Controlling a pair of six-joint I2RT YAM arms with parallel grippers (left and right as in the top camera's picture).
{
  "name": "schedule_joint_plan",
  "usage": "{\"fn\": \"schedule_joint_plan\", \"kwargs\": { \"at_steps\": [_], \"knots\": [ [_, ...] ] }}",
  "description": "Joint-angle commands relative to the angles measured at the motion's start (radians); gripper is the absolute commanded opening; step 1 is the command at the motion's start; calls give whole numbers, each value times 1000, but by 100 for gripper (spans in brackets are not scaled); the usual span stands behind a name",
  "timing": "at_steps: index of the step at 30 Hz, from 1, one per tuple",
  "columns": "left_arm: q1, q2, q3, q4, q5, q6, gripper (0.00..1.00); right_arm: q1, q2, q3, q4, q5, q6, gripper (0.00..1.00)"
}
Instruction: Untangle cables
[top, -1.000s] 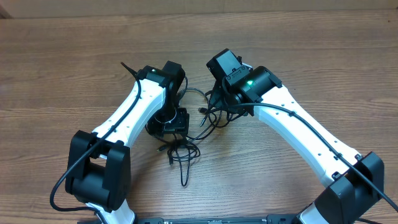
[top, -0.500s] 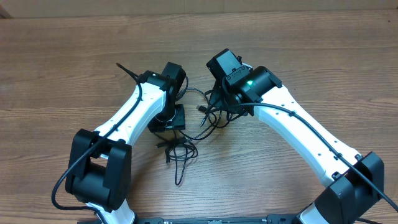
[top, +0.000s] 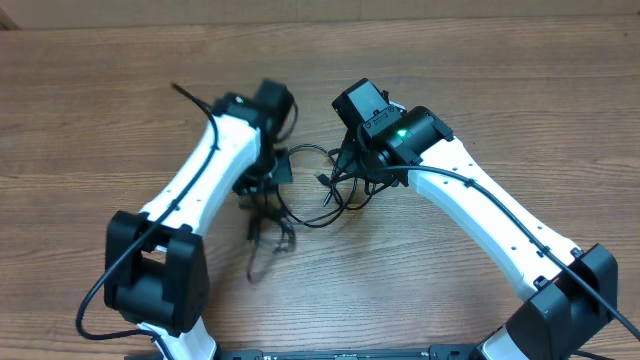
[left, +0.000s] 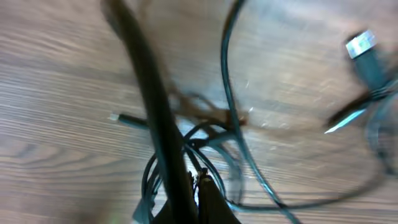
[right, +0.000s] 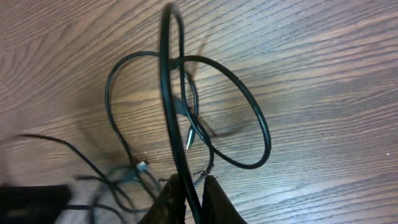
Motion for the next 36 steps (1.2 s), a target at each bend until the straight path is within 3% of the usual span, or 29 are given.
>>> {"fn": "schedule_joint_plan", "kwargs": {
  "at_steps": [1,9,17,19,26,30,36],
  "knots": [
    [53,-6,208,-77,-35,-10,4,2,-2,-5,1,14,-43,10],
    [135,-54,529,-185,-34,-10,4,2,-1,-5,-7,22,-46,10],
    [116,-62,529,-202,-29,-10,4,2,21,-5,-6,36,-45,10],
    [105,-56,499,-201,-29,-10,7,2,37,-5,-7,31,-45,15],
    [91,-50,364,-184,-29,-10,26,2,78,-5,-7,-3,-45,35],
    [91,-50,298,-170,-5,2,61,2,78,-5,-7,-3,-45,53],
    [90,-50,258,-160,98,118,71,2,78,-5,-6,-3,-45,77]
  ]
}}
